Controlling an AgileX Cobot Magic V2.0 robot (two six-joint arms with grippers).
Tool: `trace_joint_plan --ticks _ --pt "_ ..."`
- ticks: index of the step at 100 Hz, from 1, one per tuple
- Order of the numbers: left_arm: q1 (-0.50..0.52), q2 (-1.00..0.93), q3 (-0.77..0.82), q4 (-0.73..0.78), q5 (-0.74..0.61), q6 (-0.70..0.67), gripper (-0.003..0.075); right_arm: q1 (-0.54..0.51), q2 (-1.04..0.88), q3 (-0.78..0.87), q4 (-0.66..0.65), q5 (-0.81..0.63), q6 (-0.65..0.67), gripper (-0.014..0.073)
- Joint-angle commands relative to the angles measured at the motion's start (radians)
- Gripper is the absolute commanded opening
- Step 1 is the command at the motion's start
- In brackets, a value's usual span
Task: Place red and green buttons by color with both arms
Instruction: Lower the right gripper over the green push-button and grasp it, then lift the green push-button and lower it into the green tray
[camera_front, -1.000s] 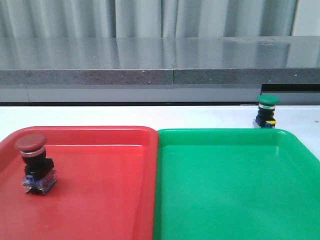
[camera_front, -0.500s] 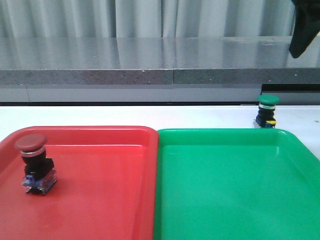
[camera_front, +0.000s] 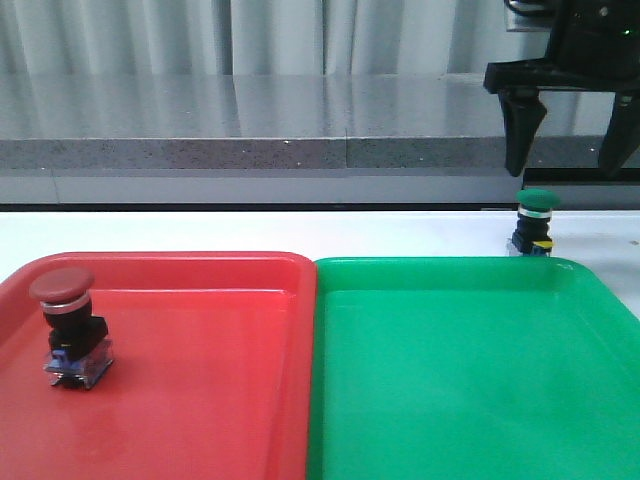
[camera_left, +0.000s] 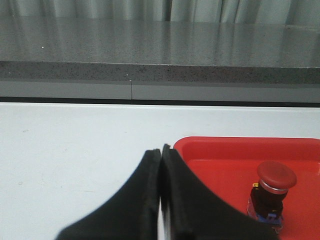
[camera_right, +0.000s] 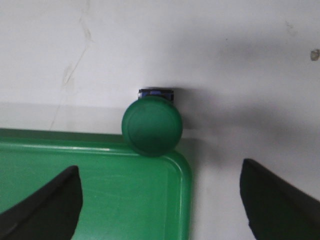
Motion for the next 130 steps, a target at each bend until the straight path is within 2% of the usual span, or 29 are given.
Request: trace_joint_plan --ticks 1,33,43,55,65,89,112,130 --pt "0.002 -0.033 0.014 -0.01 -0.075 0.0 -0.002 -0.002 0.005 -0.084 0.007 0.012 0.015 0.0636" --pt "0.002 -0.033 0.014 -0.01 -0.075 0.0 -0.002 -0.002 0.112 -0.155 0.033 0.032 0.037 0.0616" --pt "0.002 -0.033 0.014 -0.01 -0.075 0.0 -0.002 -0.002 0.117 -0.155 0.033 0.031 0.037 0.05" --pt "0.002 -0.033 0.014 -0.01 -0.075 0.0 -0.002 -0.002 0.117 -0.158 0.033 0.029 0.037 0.0318" --pt "0.002 -0.033 0.014 -0.01 -0.075 0.0 -0.002 -0.002 0.117 -0.158 0.033 0.02 0.037 0.0245" --pt "0.002 -0.033 0.014 -0.01 -0.075 0.0 -0.002 -0.002 0.088 -0.224 0.036 0.042 0.039 0.024" --pt "0.002 -0.033 0.014 -0.01 -0.075 0.0 -0.002 0.0 -0.005 -0.278 0.098 0.143 0.039 0.024" --pt "0.002 -0.033 0.014 -0.01 -0.075 0.0 -0.002 0.047 -0.064 -0.274 0.102 0.189 0.049 0.024"
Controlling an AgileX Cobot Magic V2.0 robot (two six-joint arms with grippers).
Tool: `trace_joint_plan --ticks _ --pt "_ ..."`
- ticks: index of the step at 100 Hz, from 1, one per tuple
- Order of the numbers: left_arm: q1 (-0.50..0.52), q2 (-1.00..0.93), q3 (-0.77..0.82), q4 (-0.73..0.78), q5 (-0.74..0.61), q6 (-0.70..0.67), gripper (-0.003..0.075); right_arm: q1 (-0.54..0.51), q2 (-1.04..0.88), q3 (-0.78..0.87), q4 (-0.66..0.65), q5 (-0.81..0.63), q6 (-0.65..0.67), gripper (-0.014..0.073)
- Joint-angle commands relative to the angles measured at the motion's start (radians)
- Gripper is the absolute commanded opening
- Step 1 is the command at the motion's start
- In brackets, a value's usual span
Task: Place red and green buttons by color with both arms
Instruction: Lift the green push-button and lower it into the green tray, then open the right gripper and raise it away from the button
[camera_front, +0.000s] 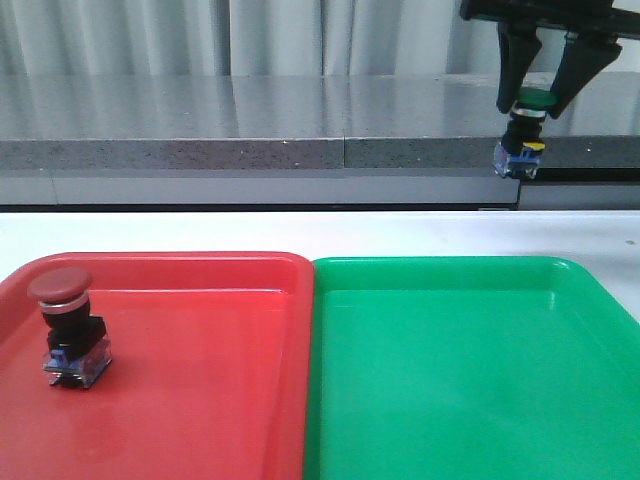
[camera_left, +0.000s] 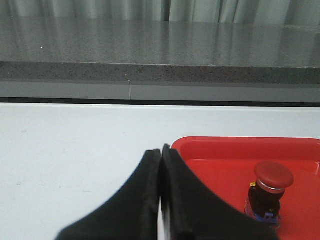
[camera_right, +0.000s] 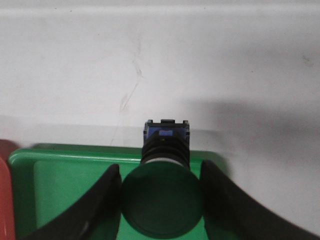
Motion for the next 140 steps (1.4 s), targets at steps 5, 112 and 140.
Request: trace_joint_plan --ticks 5,112,140 --pt "0.002 -0.033 0.014 -0.01 -0.075 0.0 -0.002 0.047 -0.101 -0.017 0.016 0.045 0.028 0.024" --pt "0.002 -0.033 0.014 -0.01 -0.075 0.0 -0.002 0.336 -0.203 0.588 -0.029 -0.286 0.26 0.0241" --pt "0.002 -0.033 0.014 -0.01 -0.075 0.0 -0.002 0.336 -0.203 0.596 -0.035 -0.309 0.26 0.0526"
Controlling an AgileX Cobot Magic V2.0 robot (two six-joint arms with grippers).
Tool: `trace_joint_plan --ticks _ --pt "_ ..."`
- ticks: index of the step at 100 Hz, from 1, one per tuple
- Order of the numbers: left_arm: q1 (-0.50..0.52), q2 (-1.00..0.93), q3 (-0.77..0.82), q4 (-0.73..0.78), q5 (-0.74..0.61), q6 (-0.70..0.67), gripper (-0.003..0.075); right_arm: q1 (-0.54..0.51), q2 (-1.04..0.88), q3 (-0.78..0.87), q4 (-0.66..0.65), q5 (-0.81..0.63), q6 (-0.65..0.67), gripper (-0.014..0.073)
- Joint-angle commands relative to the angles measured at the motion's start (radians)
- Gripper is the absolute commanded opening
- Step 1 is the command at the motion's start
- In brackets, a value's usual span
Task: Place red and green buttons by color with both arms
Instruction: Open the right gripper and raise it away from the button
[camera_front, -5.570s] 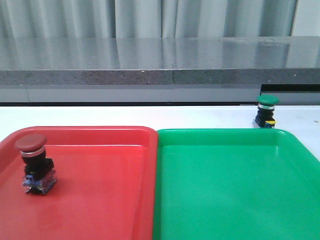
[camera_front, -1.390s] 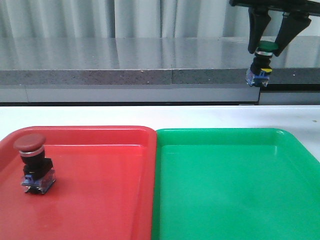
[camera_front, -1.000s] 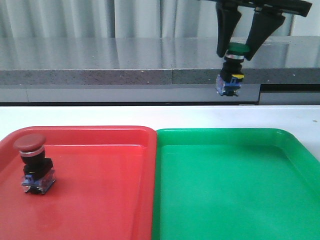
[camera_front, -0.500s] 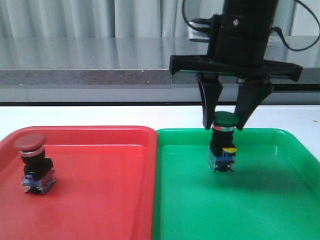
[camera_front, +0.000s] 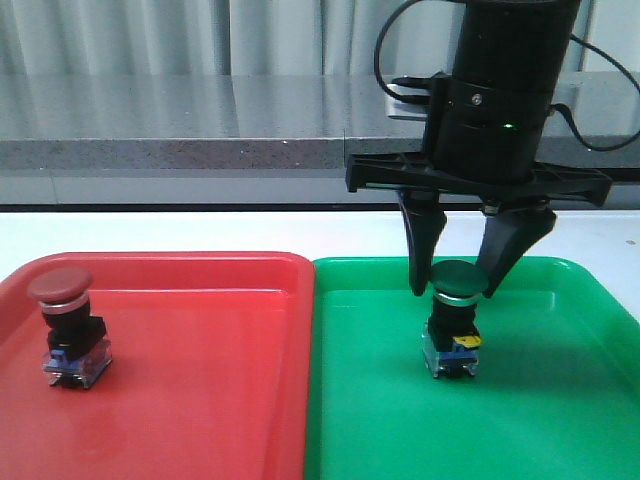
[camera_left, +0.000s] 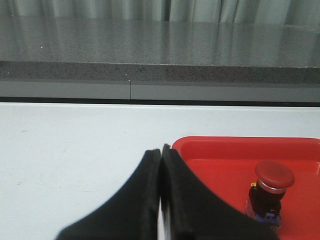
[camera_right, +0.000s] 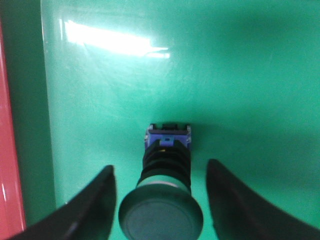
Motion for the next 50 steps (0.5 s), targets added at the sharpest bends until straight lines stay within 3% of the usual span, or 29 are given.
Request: trace_joint_plan --ticks 1,9,50 --pt "0.002 -0.033 0.014 -0.01 -0.075 0.0 -0.002 0.001 -0.054 -0.019 -0.013 -0.019 0.001 0.0533" --pt "0.002 -0.033 0.014 -0.01 -0.075 0.0 -0.002 0.001 -0.054 -0.019 -0.013 -0.019 0.001 0.0567" --pt "0.002 -0.033 0.014 -0.01 -0.075 0.0 -0.002 0.001 -0.165 -0.019 -0.062 -0.055 0.001 0.0564"
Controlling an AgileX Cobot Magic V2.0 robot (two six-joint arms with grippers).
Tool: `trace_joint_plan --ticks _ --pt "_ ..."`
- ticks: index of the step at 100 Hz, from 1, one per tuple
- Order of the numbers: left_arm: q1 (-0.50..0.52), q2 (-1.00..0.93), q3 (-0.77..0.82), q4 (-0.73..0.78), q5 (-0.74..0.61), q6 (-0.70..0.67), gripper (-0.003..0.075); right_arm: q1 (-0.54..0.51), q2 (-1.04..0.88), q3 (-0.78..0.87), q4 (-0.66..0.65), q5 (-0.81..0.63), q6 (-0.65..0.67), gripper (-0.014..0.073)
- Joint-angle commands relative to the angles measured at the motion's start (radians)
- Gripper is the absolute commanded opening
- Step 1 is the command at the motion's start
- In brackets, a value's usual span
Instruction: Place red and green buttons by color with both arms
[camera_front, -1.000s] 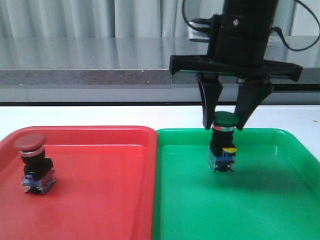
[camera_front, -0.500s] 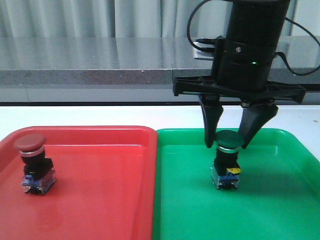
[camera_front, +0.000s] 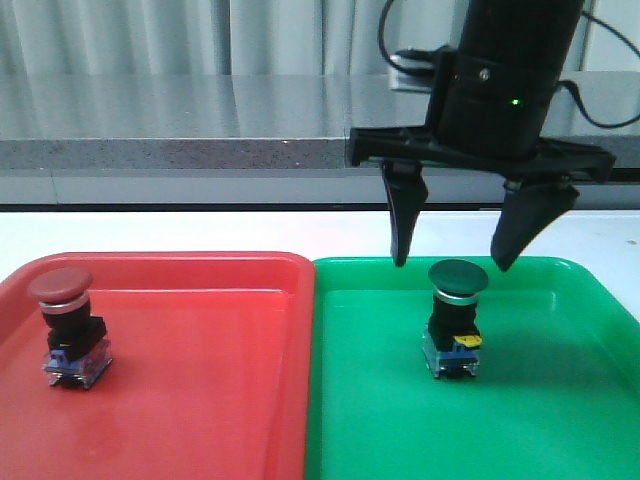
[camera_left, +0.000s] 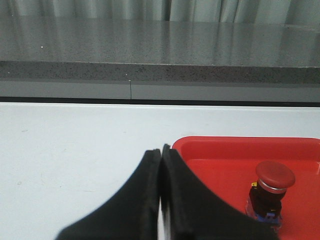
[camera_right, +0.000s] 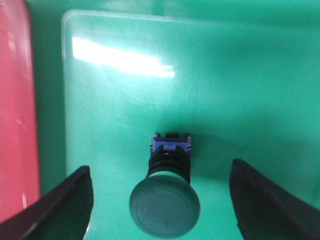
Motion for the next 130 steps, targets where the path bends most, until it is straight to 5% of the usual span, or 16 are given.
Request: trace_joint_plan --ticks 1,11,21,47,93,130 --pt "0.002 -0.033 0.014 -0.01 -0.075 0.0 -0.002 0.001 -0.104 -0.02 -0.038 -0.03 0.001 0.0564" --pt "0.002 -0.033 0.014 -0.01 -0.075 0.0 -0.002 0.001 -0.159 -0.02 -0.098 -0.017 0.001 0.0552" --pt "0.002 -0.033 0.014 -0.01 -0.075 0.0 -0.002 -0.009 -0.207 -0.02 -0.127 0.005 0.003 0.0445" --pt "0.002 -0.033 0.014 -0.01 -0.075 0.0 -0.002 -0.083 -0.331 -0.018 -0.128 0.006 0.003 -0.007" --pt "0.002 -0.033 0.014 -0.01 -0.075 0.0 -0.002 -0.309 -0.602 0.205 -0.175 -0.049 0.0 -0.0057" --pt "0.002 -0.033 0.014 -0.01 -0.075 0.0 -0.002 -0.332 -0.859 0.4 -0.317 -0.285 0.0 -0.0057"
